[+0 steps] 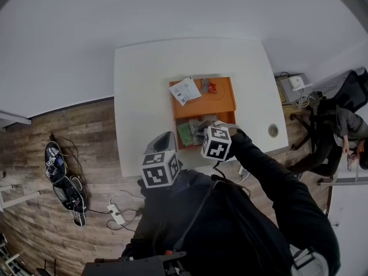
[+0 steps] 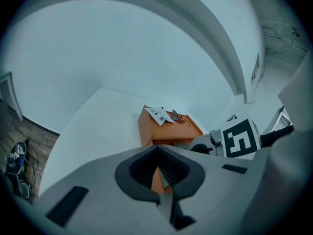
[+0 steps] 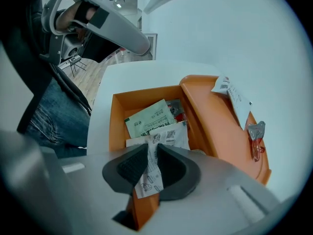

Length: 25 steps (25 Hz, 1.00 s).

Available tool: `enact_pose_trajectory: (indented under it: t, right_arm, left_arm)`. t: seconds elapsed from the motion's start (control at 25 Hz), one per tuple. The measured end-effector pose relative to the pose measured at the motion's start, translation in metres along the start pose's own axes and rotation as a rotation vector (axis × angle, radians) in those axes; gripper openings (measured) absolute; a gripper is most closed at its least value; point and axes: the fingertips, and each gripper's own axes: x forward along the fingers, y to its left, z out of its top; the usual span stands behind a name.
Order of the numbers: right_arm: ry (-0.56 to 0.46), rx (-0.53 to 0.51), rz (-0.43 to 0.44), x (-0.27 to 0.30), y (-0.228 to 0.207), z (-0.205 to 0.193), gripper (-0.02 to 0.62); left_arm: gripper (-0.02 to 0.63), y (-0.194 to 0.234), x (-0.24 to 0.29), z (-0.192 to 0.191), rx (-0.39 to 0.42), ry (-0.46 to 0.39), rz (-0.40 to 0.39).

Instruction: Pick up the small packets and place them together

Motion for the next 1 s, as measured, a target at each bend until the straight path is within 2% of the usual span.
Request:
enact_pose_trajectory:
  t: [0.52,0.72,1.0]
  right_arm:
    - [-0.066,-0.034,-0.061,-0.055,-0.01,0.009,0.06]
    - [-0.11,0.01,-0.159,-0.089,-0.048,0.009,0.061]
    - [-0.101,0.099,-0.273,-0.111,-0.116,-0.009,0.061]
  left_arm:
    - [-0.002,-0.001,-0.001,0.002,0.004,-0.002,-0.006]
    - [-0.002,-0.002,-0.001,0.002,0.007,-0.003,-0.005]
    - [-0.002,-0.001,0.0,0.004,0.017,-0.006,-0.002]
